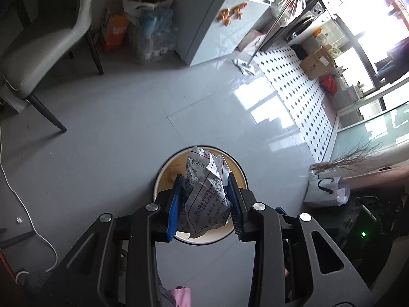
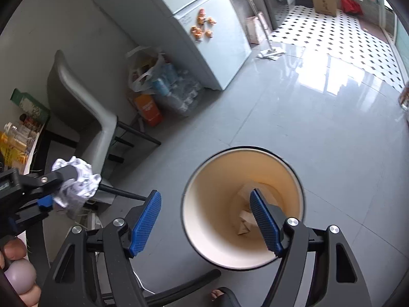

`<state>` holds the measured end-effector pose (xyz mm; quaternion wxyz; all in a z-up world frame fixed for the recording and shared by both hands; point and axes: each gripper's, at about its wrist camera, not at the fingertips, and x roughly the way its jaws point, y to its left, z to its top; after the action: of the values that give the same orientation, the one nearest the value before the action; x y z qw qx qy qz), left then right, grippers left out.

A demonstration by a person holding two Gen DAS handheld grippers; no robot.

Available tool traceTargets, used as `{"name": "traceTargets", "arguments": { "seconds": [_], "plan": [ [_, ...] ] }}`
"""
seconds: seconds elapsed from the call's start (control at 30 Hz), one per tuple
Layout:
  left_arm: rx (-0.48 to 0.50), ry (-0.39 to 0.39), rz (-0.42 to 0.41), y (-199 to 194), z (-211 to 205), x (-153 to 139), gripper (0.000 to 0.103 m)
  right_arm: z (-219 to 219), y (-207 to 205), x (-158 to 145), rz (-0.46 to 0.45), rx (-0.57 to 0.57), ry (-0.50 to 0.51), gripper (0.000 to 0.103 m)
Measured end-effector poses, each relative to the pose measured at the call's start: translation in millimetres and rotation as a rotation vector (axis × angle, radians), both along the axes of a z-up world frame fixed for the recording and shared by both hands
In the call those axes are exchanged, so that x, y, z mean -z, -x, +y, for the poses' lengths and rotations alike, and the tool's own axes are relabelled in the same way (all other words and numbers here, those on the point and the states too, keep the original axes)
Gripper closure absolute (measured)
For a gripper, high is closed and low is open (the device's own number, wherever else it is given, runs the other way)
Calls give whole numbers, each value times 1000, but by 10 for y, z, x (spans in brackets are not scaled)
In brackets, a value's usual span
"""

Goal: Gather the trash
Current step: 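Open both tools above the tan bin to drop paper and box, then move both tools back over the table toward the snack wrapper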

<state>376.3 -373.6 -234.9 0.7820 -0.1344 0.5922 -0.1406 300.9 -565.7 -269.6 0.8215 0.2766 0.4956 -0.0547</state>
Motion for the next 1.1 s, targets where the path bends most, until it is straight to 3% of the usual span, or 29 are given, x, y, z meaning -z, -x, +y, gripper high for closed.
{"name": "traceTargets", "arguments": {
  "seconds": [0.2,0.23,0.27,0.33,0.43,0.53,0.73,0.9,1.1],
  "plan": [
    [39,8,47,34,-343,330,63,-257,345,95,29,54,15,30],
    [39,16,49,39,-386,375,54,-288,394,115,34,59,15,30],
    [38,29,45,43,-405,397,36,-318,448,134,39,67,12,30],
    [35,81,44,65,-414,448,16,-353,541,178,46,75,6,30],
    [-4,85,49,85,-314,459,16,-346,570,200,49,75,5,30],
    [-26,93,30,72,-173,309,16,-303,574,234,52,73,-2,30],
    [-4,48,-89,82,92,-331,12,-87,416,135,27,52,-31,30],
    [6,29,-225,248,472,-990,7,99,319,-240,-50,66,-77,23],
    [-102,11,-305,509,1178,-1491,6,382,273,-792,-152,48,-76,14]
  ]
}}
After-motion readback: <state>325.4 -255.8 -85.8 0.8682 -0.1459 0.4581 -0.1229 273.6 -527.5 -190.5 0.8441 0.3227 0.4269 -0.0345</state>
